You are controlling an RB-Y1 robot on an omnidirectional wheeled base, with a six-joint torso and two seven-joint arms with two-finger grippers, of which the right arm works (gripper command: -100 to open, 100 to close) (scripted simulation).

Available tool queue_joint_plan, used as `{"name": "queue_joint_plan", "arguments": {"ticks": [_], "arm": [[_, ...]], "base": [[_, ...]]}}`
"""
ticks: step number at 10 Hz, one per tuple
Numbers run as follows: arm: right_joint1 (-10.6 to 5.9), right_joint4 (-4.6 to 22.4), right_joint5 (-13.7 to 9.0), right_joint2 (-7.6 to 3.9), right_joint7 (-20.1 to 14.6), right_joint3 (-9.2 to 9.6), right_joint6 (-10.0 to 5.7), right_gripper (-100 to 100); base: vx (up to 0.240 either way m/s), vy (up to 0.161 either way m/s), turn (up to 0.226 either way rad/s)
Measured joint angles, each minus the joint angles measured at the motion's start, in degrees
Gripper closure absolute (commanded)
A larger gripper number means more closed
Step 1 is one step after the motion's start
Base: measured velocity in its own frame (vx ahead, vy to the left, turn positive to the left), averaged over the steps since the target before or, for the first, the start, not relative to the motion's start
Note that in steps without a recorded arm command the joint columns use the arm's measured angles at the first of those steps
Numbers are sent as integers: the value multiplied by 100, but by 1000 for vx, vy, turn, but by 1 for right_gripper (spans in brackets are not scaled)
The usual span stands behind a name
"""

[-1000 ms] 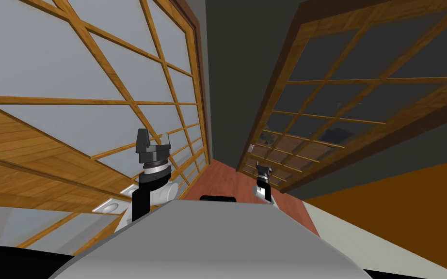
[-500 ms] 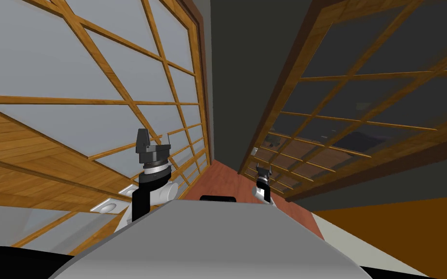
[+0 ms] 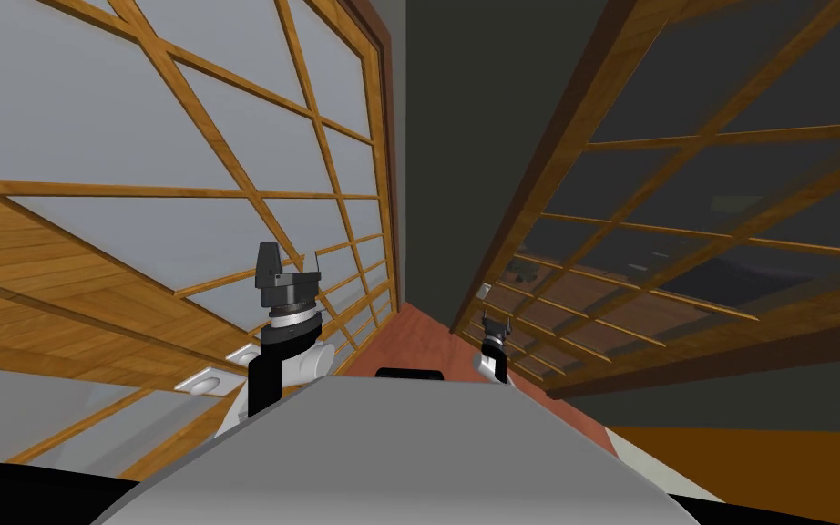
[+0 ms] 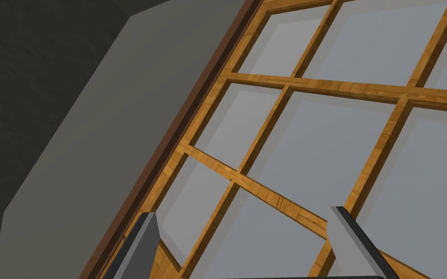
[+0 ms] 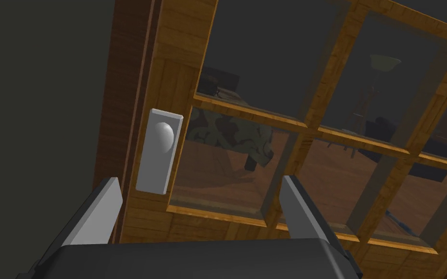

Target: Pull the door open

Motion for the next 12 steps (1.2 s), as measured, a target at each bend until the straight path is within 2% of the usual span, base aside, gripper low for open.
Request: {"name": "queue_joint_plan", "arguments": {"ticks": [12], "arm": [[-355, 1256, -409, 61, -1063, -287, -279, -100]], "base": [[61, -47, 98]]}}
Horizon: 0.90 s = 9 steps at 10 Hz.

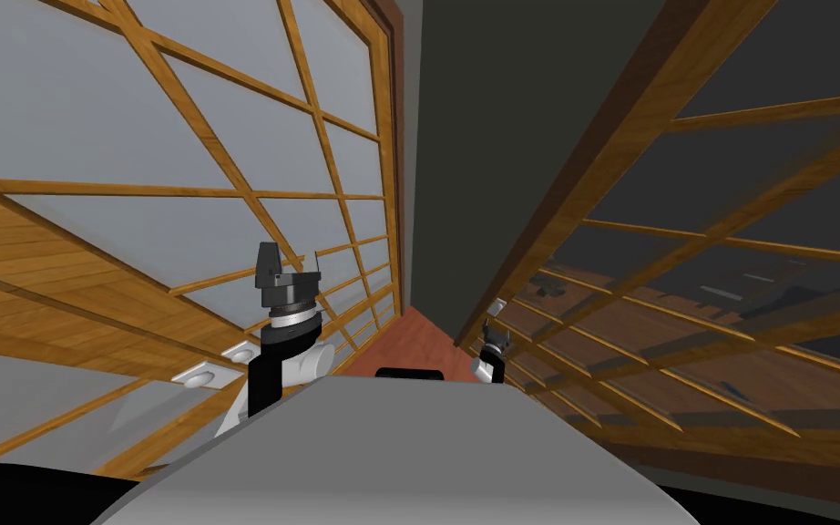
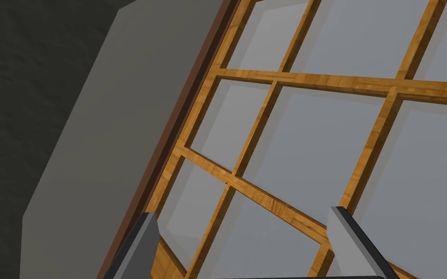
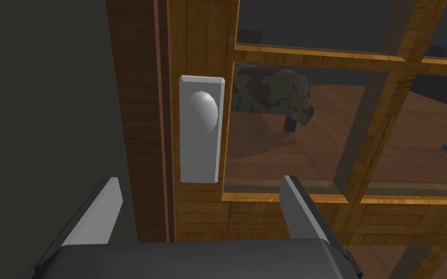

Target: Pull the door open

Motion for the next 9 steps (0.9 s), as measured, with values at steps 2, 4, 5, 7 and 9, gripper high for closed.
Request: {"name": "queue_joint_plan", "arguments": {"ticks": [2, 4, 5, 7, 9], "arm": [[-106, 244, -43, -10, -127, -31, -68, -100], [-77, 336, -34, -108, -248, -6, -109, -100], [-24, 373, -24, -193, -376, 18, -134, -100], [78, 380, -9, -330, -571, 55, -139, -100], [170, 507, 20, -480, -808, 114, -227, -100]], "base": [[25, -24, 36], [165, -9, -14], [227, -39, -11], [166, -23, -6], [153, -20, -11]]}}
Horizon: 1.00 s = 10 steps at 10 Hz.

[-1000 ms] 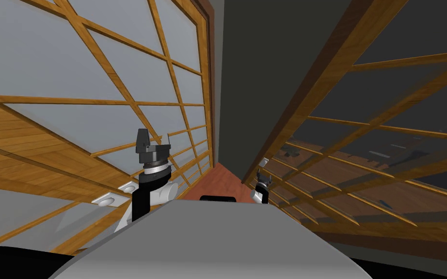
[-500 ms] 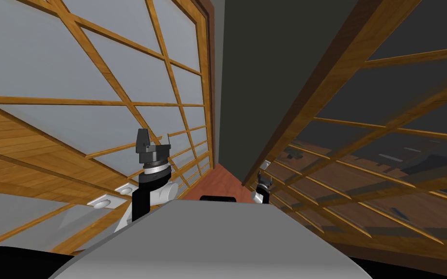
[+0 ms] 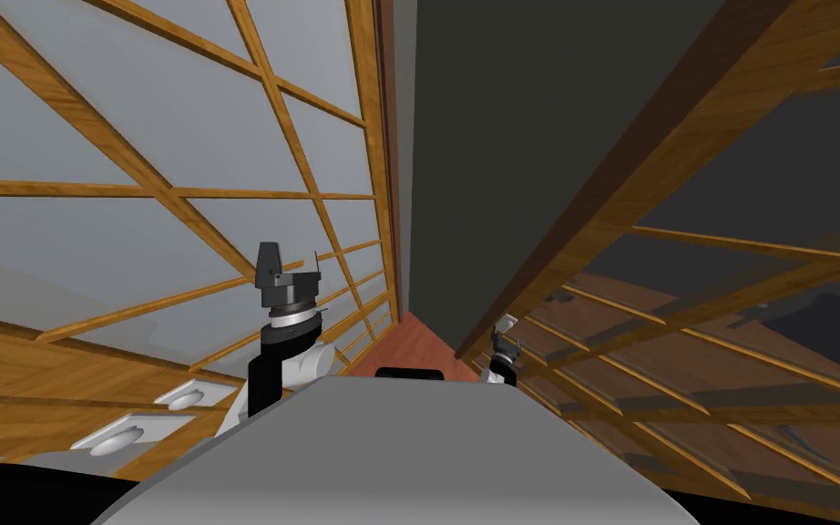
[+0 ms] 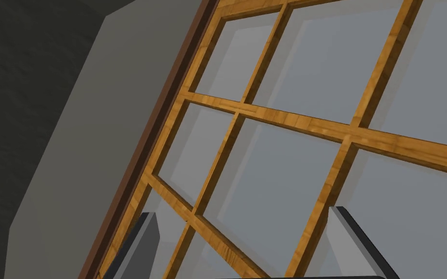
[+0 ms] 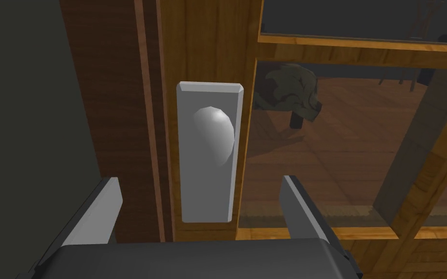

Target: Pull the door open

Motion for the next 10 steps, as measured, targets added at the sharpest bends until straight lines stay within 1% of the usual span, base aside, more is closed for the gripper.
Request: {"name": "queue_joint_plan", "arguments": {"ticks": [1, 2, 3, 4, 5, 6, 7, 8, 9, 10], "arm": [[-1, 181, 18, -123, -163, 37, -83, -100], [76, 84, 18, -150, -223, 42, -59, -100], [171, 37, 25, -254, -328, 66, -13, -100], [192, 157, 43, -335, -463, 98, -69, -100], [260, 141, 51, -388, -554, 117, -86, -100], [294, 218, 65, -475, -673, 149, -117, -100], [464, 116, 78, -495, -767, 181, -94, -100], [501, 103, 78, -492, -785, 181, -88, 100], [478, 110, 85, -475, -777, 195, -101, 100], [473, 114, 78, -493, -770, 180, -103, 100]], "base": [[99, -7, -2], [123, -14, -15], [149, -36, -15], [181, -24, -4], [176, -6, -15], [147, 7, -29], [47, 13, -38], [-24, 17, 35], [-24, -4, -11], [-12, -7, 12]]}}
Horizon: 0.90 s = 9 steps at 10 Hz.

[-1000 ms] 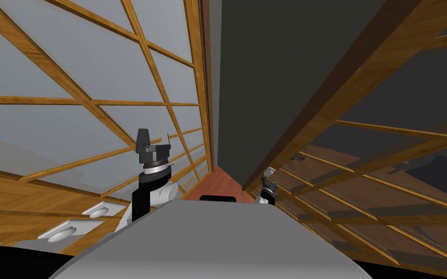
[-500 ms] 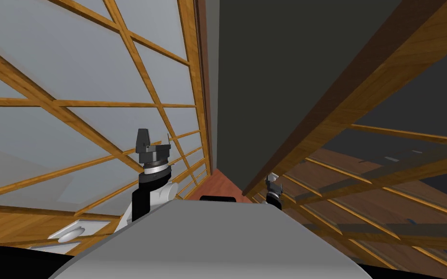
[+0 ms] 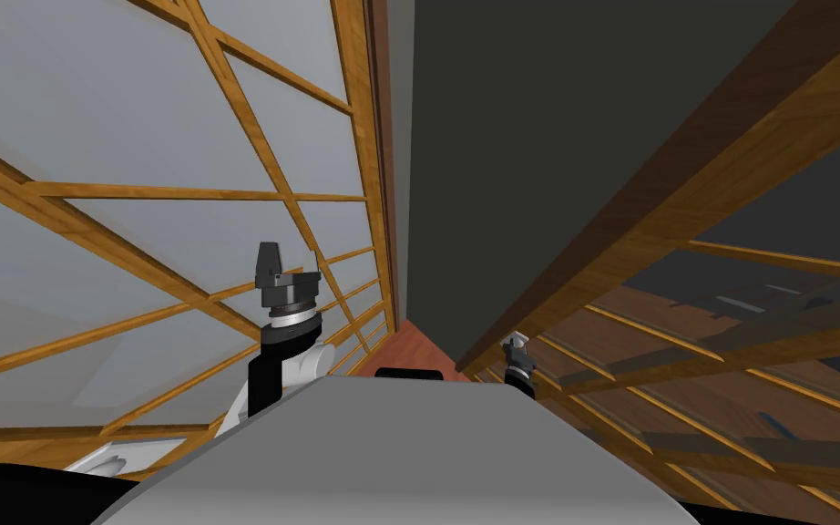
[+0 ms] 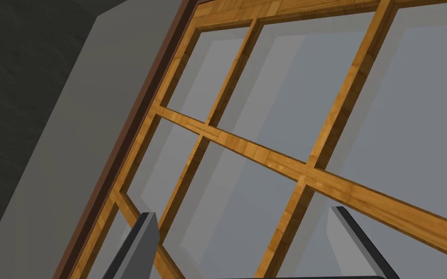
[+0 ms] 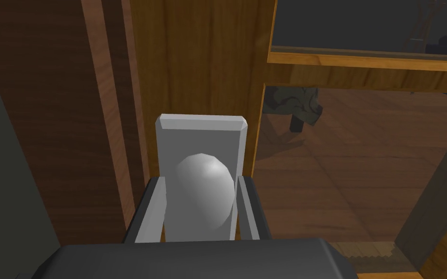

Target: Pull the door open

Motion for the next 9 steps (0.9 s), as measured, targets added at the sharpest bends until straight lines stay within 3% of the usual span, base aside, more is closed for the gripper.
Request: {"name": "queue_joint_plan", "arguments": {"ticks": [3, 5, 9], "arm": [[-9, -2, 6, 9, 6, 10, -3, 100], [1, -63, 30, -22, -22, 41, 5, 100], [37, -182, 191, -87, -232, 286, 53, 100]], "base": [[0, 0, 0], [-161, 20, 63], [-209, 26, 63]]}}
